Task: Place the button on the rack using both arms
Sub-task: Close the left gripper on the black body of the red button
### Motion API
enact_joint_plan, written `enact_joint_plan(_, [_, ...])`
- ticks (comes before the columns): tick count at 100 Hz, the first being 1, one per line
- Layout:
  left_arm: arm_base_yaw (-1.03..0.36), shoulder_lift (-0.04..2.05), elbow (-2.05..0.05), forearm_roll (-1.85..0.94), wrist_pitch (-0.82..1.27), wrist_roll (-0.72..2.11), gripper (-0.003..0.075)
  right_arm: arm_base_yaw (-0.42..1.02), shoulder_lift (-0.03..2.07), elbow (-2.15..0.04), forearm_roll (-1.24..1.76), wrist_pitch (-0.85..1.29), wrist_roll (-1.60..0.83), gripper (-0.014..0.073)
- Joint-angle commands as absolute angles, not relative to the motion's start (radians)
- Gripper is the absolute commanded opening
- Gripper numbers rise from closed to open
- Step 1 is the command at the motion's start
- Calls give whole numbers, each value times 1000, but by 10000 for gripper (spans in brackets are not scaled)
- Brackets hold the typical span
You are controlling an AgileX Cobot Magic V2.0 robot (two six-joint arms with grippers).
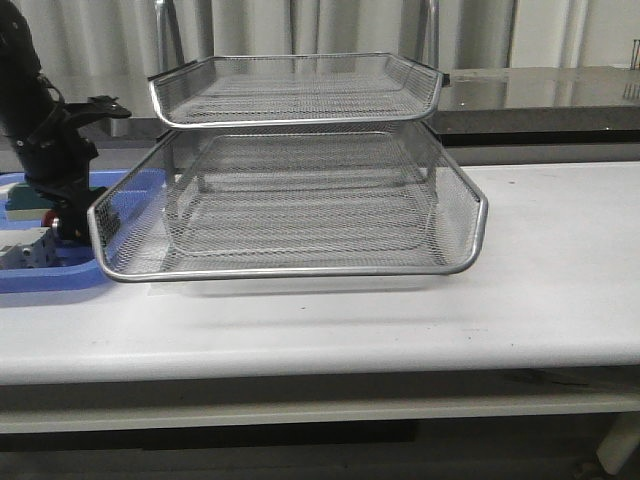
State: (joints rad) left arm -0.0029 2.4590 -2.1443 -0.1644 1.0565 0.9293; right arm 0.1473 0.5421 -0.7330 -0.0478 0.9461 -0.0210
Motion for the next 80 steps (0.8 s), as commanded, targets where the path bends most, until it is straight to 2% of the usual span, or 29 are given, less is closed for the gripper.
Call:
enact_joint_plan(1, [-5, 2396, -2177, -194, 1033, 931, 577, 147, 544, -764, -51, 883, -24, -68])
enact_joint_plan(19, [-5, 2396, -2177, -194, 1035, 931, 574, 147, 544, -764, -51, 883, -24, -68])
enact_joint_plan(26, [-5, 2396, -2177, -194, 1040, 931, 538, 147, 544, -764, -51, 883, -24, -68])
enact_joint_plan(33, [-5, 2396, -2177, -194, 1056, 931, 465, 147, 544, -764, -51, 883, -24, -68])
enact_joint_plan(55, [-5, 2396, -2177, -194, 1112, 931, 162, 147, 544, -764, -51, 883, -24, -68])
enact_joint_plan(68, [-5, 2384, -2177, -194, 1116, 931, 69, 147, 544, -764, -51, 883, -24, -68])
enact_joint_plan(80, [-5, 2361, -2179, -194, 1118, 931, 35, 147, 544, -764, -51, 883, -24, -68])
